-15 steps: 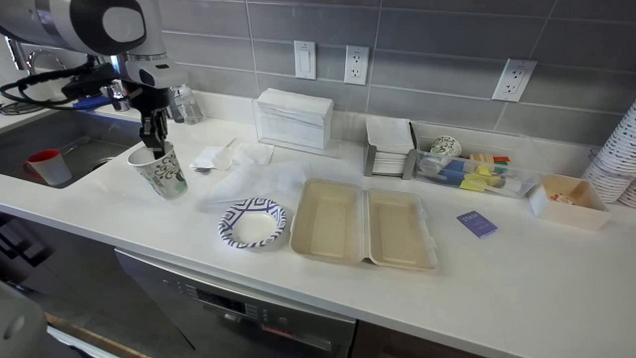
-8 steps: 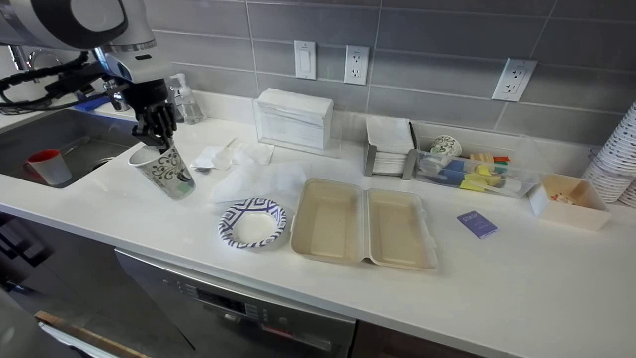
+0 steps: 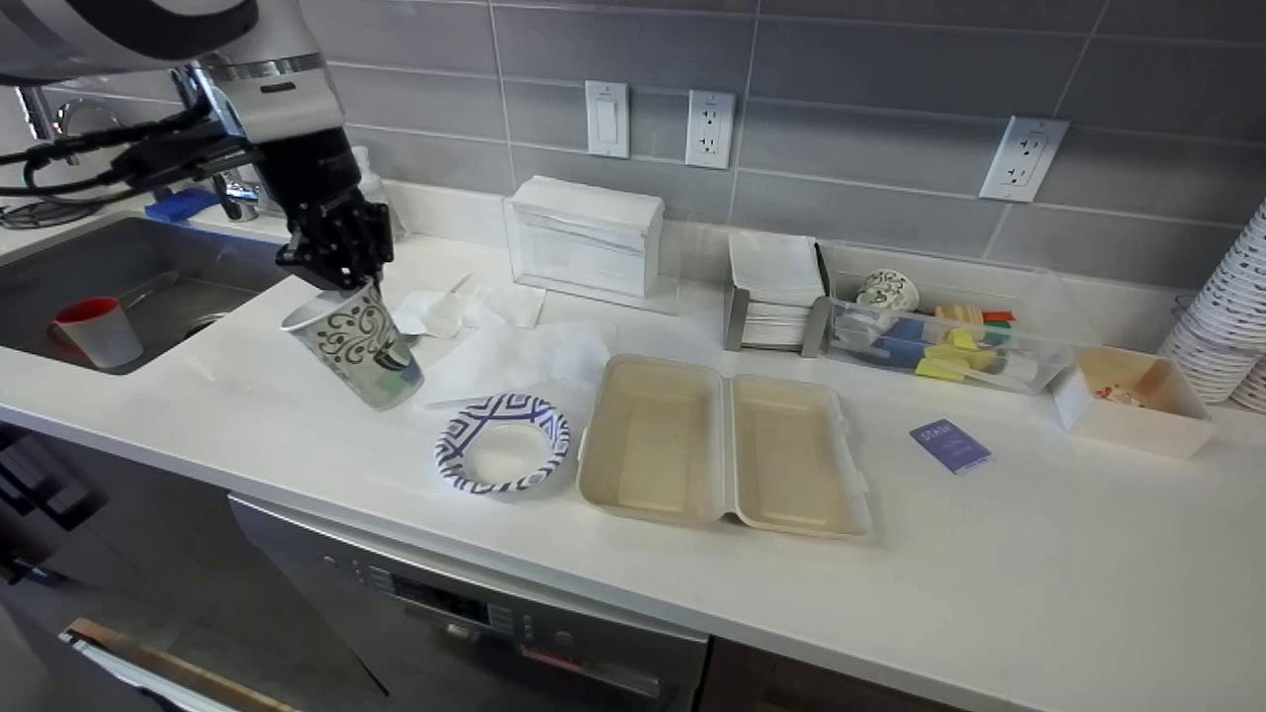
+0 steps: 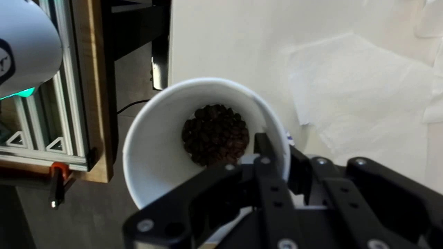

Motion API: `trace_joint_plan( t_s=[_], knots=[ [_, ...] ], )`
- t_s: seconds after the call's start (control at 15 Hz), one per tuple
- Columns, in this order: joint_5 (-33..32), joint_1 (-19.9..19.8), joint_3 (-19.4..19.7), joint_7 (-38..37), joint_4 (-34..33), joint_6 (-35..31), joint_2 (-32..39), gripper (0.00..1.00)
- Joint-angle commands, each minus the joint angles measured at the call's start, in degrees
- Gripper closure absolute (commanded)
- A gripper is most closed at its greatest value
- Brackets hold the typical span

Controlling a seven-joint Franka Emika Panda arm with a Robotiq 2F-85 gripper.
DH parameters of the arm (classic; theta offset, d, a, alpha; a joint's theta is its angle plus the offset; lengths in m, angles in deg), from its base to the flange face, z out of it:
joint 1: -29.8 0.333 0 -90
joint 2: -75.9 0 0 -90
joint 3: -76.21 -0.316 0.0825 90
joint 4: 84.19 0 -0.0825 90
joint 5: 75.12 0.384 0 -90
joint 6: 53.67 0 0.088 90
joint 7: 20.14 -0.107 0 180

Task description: Empty the content of the cup into the bowl

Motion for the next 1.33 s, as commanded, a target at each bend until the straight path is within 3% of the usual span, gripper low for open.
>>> trace_joint_plan(
  t_s=[0.0,0.27,0.73,0.87,0.93,1.13,1.2,1.27],
  knots=[
    [-4.7,-2.7,0.5,-4.0,-3.0,8.1,1.4,0.98],
    [-7.5,-4.9,1.7,-9.2,-5.6,12.7,2.6,0.98],
    [-11.4,-6.6,3.5,-19.9,-6.8,8.6,4.8,0.98],
    [-10.7,-4.9,4.8,-17.7,-6.3,10.0,3.7,0.98],
    [-10.9,-4.9,5.1,-17.8,-6.4,10.0,4.0,0.93],
    [-10.8,-4.7,5.3,-17.7,-6.4,10.0,4.0,0.93],
    [-10.8,-4.6,5.3,-17.7,-6.4,10.0,4.0,0.98],
    [-14.0,-6.0,3.9,-20.8,-7.4,11.5,5.2,0.98]
  ],
)
